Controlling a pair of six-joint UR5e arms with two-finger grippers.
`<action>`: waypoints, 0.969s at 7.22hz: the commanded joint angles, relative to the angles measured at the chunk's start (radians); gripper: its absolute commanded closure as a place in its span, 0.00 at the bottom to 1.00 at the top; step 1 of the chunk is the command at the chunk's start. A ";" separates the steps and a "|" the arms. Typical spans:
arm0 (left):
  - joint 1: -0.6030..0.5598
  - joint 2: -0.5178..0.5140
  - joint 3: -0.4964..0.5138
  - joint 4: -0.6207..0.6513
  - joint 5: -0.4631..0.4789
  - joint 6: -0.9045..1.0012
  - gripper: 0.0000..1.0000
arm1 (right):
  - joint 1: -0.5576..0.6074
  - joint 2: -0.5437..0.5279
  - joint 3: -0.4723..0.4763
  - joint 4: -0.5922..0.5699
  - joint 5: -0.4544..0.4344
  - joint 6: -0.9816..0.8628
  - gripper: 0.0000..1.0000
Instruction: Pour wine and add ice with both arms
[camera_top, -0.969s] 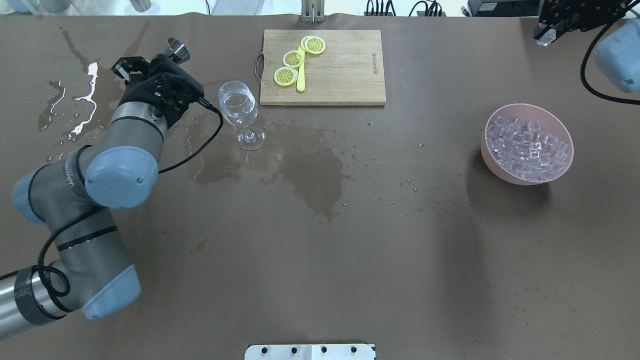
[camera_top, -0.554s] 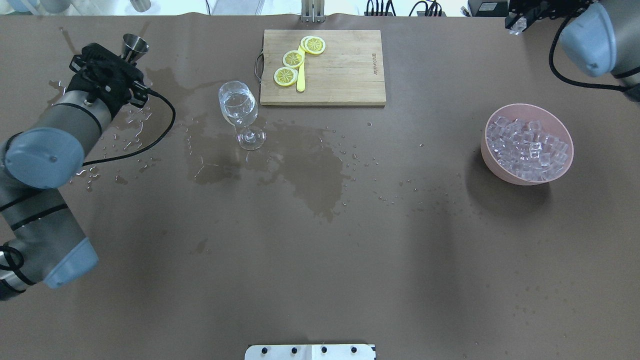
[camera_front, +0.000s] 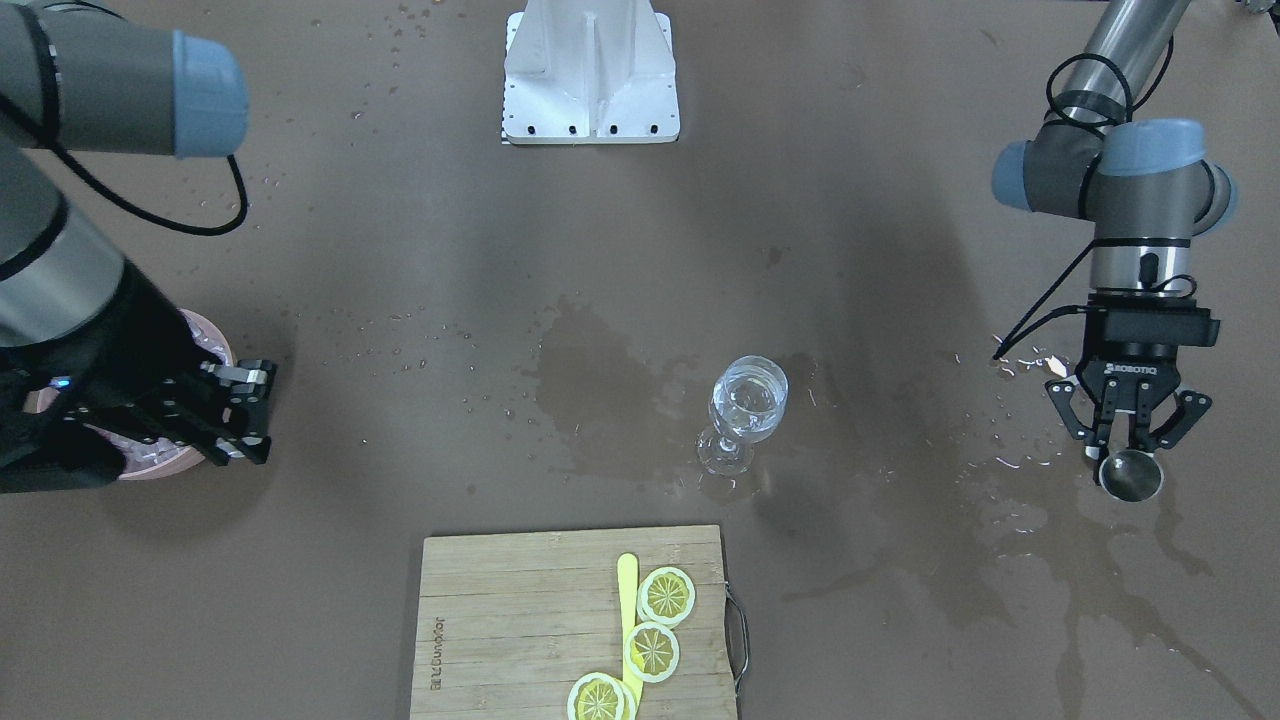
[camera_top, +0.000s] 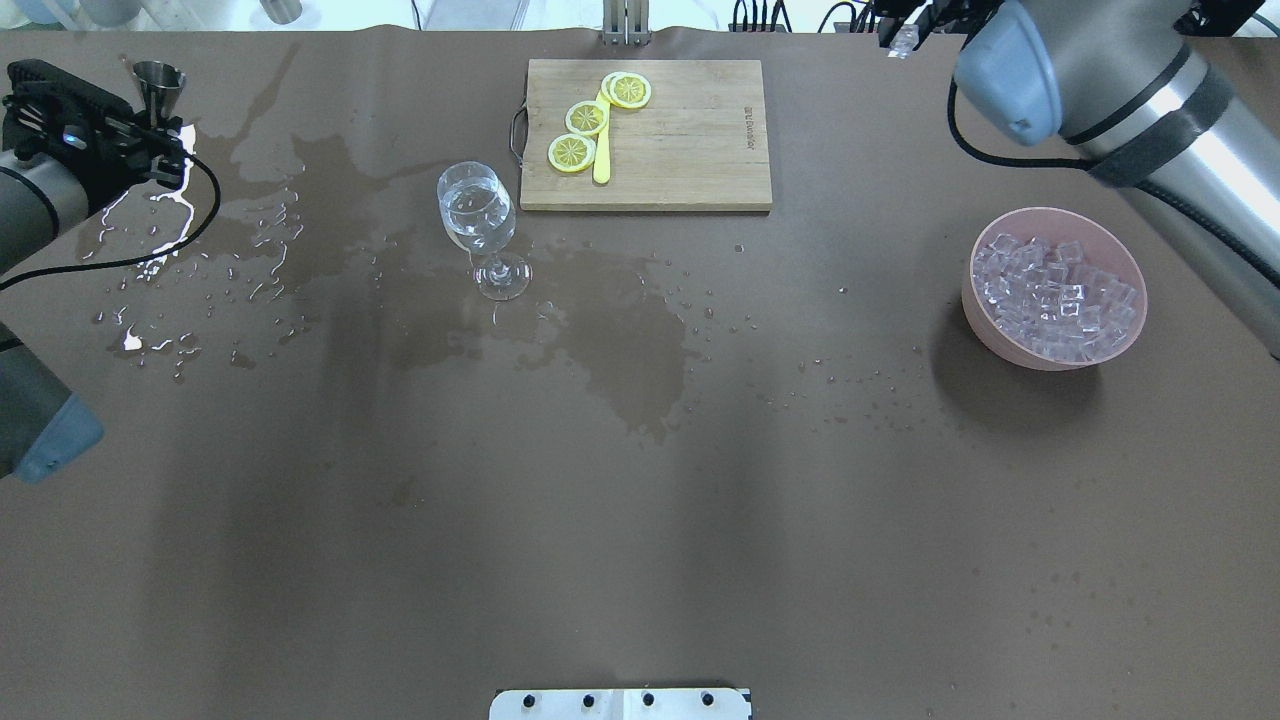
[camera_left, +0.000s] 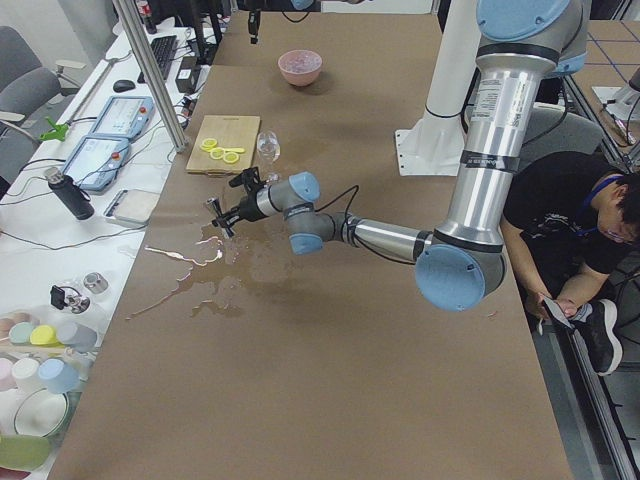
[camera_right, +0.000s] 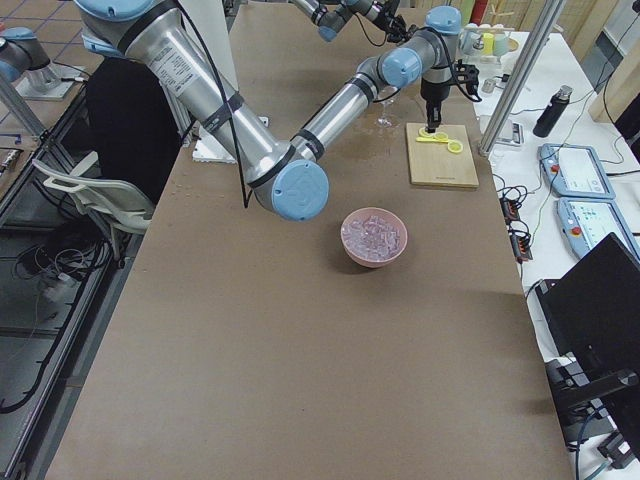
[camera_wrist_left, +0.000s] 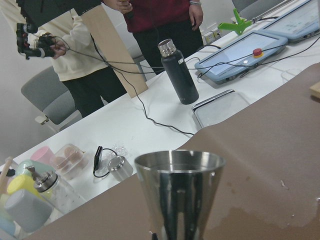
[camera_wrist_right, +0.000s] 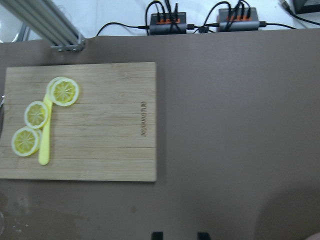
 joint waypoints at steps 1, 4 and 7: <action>-0.100 0.071 0.050 -0.083 -0.140 -0.073 0.78 | -0.100 0.144 -0.087 -0.012 -0.049 0.003 1.00; -0.117 0.113 0.185 -0.310 -0.143 -0.199 0.79 | -0.218 0.189 -0.090 -0.016 -0.132 0.035 1.00; -0.146 0.146 0.262 -0.487 -0.075 -0.229 0.79 | -0.320 0.301 -0.183 -0.016 -0.170 0.108 1.00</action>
